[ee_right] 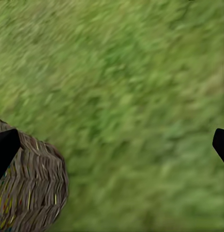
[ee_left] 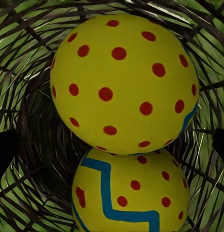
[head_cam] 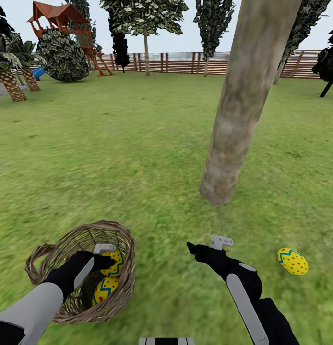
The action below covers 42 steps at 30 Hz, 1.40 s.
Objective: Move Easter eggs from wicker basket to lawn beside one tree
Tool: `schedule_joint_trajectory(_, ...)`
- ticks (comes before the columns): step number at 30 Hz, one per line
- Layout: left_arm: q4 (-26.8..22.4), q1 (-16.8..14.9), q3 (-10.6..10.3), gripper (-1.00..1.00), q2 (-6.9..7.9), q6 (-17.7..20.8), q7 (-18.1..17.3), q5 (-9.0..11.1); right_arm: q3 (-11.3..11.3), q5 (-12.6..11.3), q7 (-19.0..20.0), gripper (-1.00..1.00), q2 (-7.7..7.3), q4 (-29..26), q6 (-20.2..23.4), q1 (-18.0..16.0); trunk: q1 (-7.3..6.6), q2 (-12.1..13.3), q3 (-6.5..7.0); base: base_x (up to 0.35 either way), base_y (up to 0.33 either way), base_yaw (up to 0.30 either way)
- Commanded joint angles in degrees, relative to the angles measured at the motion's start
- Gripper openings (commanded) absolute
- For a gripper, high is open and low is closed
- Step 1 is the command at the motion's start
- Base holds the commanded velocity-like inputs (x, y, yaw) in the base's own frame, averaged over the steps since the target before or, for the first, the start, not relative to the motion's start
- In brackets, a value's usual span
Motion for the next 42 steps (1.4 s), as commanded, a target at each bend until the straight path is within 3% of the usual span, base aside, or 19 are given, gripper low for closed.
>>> schedule_joint_trajectory(1,-0.17,-0.02,-0.26,1.00,0.07,0.21,-0.06,0.11,0.01,-0.61,-0.56,1.00,0.00,-0.07,0.14,-0.03,-0.01,-0.02,-0.05,0.000,0.000,0.000)
schedule_joint_trajectory(9,-0.32,-0.96,-0.18,1.00,0.07,-1.60,0.02,0.13,-0.08,-0.61,-0.56,1.00,0.00,-0.07,0.13,-0.03,-0.01,-0.02,-0.05,0.000,0.000,0.000)
schedule_joint_trajectory(17,-0.29,-1.76,-0.18,1.00,0.14,-3.16,0.03,0.12,-0.09,-0.63,-0.56,1.00,0.00,-0.07,0.14,-0.03,0.20,-0.13,-1.82,0.000,0.000,0.000)
schedule_joint_trajectory(27,-0.19,-1.86,-0.18,1.00,0.15,-4.52,0.03,0.14,-0.09,-0.63,-0.56,1.00,0.00,-0.07,0.14,-0.03,0.20,-0.13,-1.82,0.000,0.000,0.000)
schedule_joint_trajectory(34,-0.26,-1.87,-0.15,1.00,0.15,-4.80,0.03,0.14,-0.09,-0.62,-0.56,1.00,0.00,-0.07,0.19,-0.03,0.38,-0.22,-3.37,0.000,0.000,0.000)
schedule_joint_trajectory(39,-0.27,-1.86,-0.13,1.00,0.15,-5.69,0.03,0.14,-0.09,-0.62,-0.56,1.00,0.00,-0.07,0.21,-0.03,0.38,-0.22,-3.37,0.000,0.000,0.000)
schedule_joint_trajectory(42,-0.24,-1.83,-0.13,1.00,0.15,-6.53,0.03,0.10,-0.09,-0.61,-0.56,1.00,0.00,-0.07,0.22,-0.03,0.45,-0.26,-4.04,0.000,0.000,0.000)
